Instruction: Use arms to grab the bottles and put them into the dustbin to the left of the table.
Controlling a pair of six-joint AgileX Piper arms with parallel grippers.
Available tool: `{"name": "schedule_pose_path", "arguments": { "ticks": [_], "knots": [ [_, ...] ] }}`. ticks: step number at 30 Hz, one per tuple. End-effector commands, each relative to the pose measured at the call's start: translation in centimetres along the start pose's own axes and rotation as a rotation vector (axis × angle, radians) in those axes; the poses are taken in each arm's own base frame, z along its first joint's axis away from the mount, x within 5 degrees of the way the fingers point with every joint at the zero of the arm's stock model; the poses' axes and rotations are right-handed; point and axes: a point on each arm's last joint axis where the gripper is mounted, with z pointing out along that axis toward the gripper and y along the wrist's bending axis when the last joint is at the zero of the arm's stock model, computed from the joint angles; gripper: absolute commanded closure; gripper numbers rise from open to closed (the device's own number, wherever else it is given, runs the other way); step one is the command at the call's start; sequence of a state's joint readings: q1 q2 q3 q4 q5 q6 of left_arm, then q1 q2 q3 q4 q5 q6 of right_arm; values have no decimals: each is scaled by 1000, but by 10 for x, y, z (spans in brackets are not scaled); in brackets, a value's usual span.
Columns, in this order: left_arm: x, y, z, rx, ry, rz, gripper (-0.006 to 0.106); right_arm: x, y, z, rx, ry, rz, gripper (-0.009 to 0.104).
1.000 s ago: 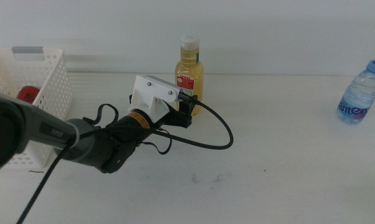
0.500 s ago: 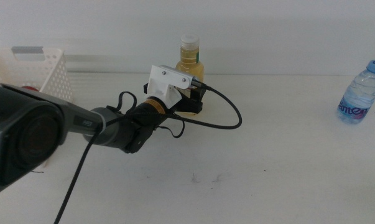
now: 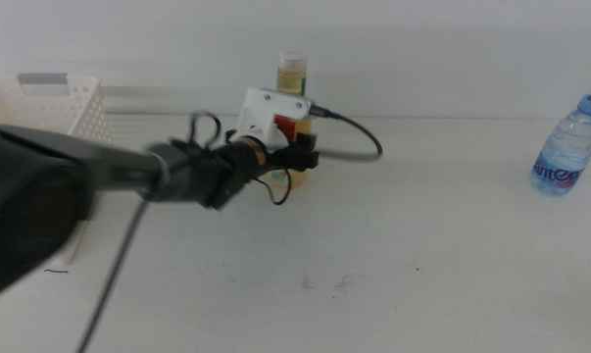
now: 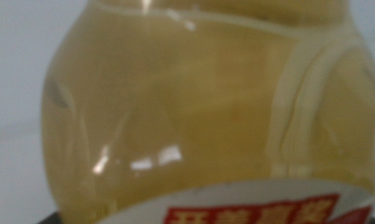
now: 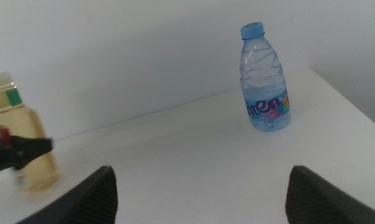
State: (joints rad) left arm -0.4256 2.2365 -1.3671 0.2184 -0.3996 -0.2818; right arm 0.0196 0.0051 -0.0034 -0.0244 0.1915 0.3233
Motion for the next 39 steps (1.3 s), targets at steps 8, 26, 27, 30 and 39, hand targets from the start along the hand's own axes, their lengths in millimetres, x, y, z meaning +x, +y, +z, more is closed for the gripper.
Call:
{"name": "schedule_pose_path", "arguments": {
  "ticks": [8,26,27,30,39],
  "knots": [
    [-86,-16,-168,-346,599,-288,102,0,-1,0,6,-15,-15,16],
    [-143,196,-250,-525,728,-273,102,0,-1,0,6,-15,-15,16],
    [-135,203,-245,-523,762,-284,101,0,-1,0,6,-15,-15,16],
    [-114,216,-225,-502,824,-281,94,0,-1,0,6,-15,-15,16],
    [-83,228,-198,-447,911,-276,20,0,-1,0,6,-15,-15,16]
  ]
}}
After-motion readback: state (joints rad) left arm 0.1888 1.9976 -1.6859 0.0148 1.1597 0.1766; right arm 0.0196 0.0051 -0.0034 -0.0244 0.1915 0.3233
